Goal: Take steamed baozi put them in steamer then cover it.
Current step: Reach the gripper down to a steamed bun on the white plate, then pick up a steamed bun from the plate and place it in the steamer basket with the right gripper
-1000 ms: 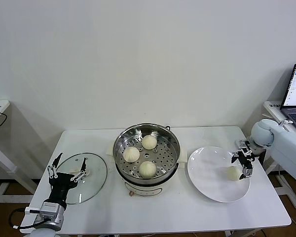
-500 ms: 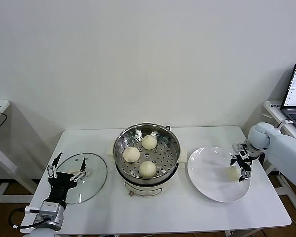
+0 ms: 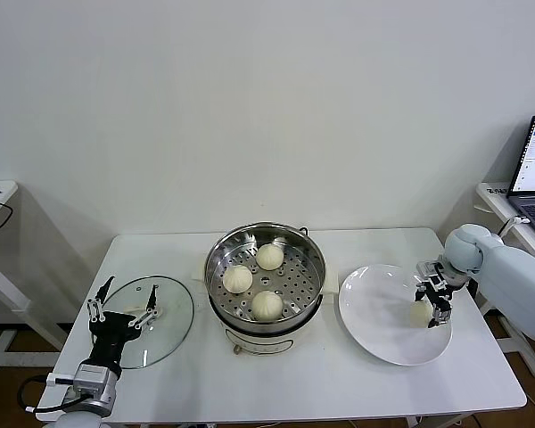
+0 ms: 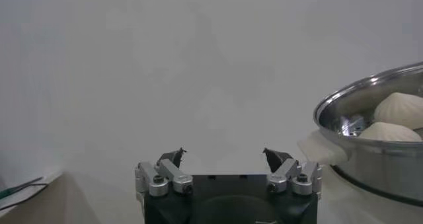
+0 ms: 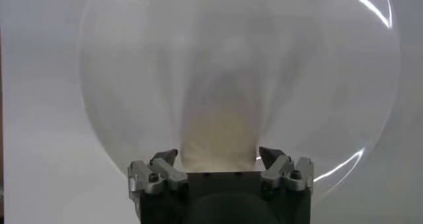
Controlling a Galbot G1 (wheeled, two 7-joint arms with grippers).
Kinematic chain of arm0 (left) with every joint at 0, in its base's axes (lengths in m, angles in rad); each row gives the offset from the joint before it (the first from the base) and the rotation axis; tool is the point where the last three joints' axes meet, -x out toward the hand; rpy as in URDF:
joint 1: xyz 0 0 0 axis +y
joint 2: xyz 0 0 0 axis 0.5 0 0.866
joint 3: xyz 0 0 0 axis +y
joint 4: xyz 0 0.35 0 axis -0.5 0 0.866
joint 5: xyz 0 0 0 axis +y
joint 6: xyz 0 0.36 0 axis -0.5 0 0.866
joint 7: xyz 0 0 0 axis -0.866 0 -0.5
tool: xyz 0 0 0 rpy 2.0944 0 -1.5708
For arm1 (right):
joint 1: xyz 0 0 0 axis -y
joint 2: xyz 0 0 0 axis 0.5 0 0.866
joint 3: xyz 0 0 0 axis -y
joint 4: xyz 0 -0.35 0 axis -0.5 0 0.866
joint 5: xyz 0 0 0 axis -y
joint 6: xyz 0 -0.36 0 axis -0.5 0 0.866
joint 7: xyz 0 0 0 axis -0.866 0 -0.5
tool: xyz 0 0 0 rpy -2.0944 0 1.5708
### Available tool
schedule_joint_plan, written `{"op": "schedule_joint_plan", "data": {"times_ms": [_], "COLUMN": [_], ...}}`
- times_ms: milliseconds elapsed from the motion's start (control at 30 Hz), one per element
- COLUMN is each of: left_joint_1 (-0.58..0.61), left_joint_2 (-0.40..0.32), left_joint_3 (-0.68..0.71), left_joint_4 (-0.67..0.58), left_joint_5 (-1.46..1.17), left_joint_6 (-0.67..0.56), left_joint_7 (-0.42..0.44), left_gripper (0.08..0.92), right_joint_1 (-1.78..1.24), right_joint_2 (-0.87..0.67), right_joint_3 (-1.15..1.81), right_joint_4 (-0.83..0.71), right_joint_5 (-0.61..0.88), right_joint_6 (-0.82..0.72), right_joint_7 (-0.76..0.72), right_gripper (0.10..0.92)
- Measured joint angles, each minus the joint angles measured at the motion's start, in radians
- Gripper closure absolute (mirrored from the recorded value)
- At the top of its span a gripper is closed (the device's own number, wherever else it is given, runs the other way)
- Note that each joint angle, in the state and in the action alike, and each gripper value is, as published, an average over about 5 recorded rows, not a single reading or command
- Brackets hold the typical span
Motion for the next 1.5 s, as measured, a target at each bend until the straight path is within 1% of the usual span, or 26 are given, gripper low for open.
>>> {"op": "schedule_joint_plan", "data": {"times_ms": [367, 600, 833, 1067, 1300, 1500], "left_joint_1": [0.001, 0.001, 0.000, -0.001, -0.007, -0.011], "left_joint_2": [-0.003, -0.003, 0.001, 0.010, 0.019, 0.027], "left_joint_3": [0.001, 0.001, -0.002, -0.003, -0.005, -0.013], "left_joint_4": [-0.008, -0.020, -0.027, -0.043, -0.046, -0.046], "left_joint_5": [0.000, 0.000, -0.005, -0.016, -0.026, -0.033], "left_joint_6": [0.000, 0.002, 0.002, 0.001, 0.001, 0.001], "left_joint_7": [-0.001, -0.001, 0.000, 0.003, 0.008, 0.010], "left_gripper": [0.177, 0.177, 0.177, 0.177, 0.177, 0.177], "right_joint_1": [0.009, 0.081, 0.268, 0.537, 0.792, 0.923], "right_joint_2": [-0.010, -0.052, -0.107, -0.111, -0.061, 0.024], "right_joint_3": [-0.005, -0.073, -0.235, -0.462, -0.667, -0.769], "right_joint_4": [0.015, 0.065, 0.169, 0.299, 0.415, 0.466], "right_joint_5": [0.008, 0.084, 0.228, 0.403, 0.585, 0.732], "right_joint_6": [-0.003, -0.031, -0.097, -0.183, -0.270, -0.341], "right_joint_7": [-0.009, -0.022, -0.029, -0.022, 0.003, 0.034], "right_gripper": [0.363, 0.364, 0.364, 0.360, 0.355, 0.350]}}
